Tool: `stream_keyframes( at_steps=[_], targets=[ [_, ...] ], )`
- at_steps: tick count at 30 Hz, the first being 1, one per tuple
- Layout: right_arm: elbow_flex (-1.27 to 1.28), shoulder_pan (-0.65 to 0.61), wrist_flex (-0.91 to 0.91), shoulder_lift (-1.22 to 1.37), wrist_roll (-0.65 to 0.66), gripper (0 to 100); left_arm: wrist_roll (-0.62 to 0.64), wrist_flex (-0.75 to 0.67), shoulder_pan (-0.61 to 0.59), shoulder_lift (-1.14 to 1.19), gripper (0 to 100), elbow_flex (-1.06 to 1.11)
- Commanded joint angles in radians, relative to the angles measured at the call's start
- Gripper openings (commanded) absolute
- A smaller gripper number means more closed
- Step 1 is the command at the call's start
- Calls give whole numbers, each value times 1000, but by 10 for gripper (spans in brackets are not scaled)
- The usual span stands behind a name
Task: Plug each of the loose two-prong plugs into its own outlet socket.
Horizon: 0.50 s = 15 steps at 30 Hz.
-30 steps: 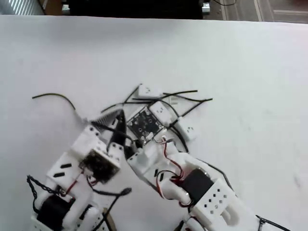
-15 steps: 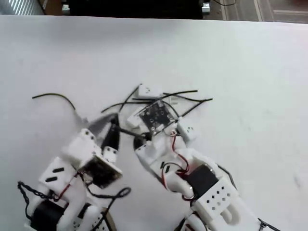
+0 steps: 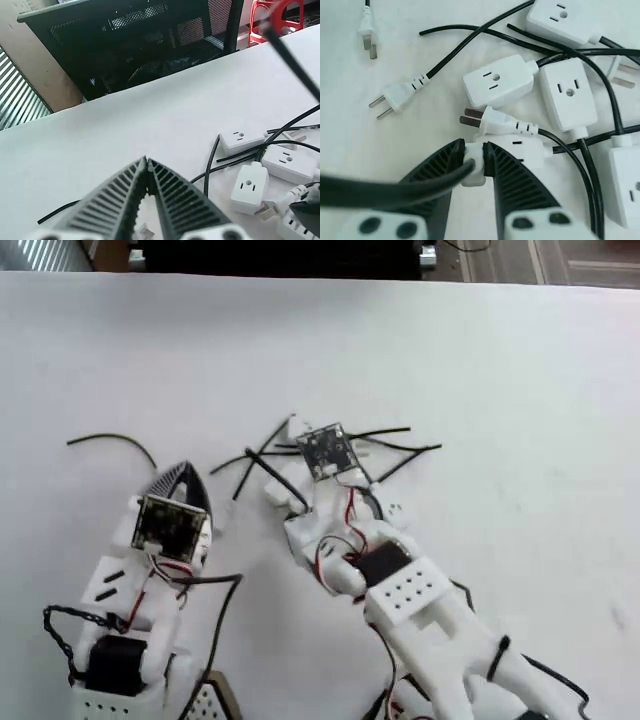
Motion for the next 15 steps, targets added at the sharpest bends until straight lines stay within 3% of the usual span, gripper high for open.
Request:
stream_keyframes(
  at_steps=[1, 15],
  targets=[
    [-3, 19, -101, 67, -9, 17, 9, -21, -8, -7, 24, 3],
    [5, 51, -143, 165, -2, 17, 9, -20, -8, -7, 24, 5]
  ],
)
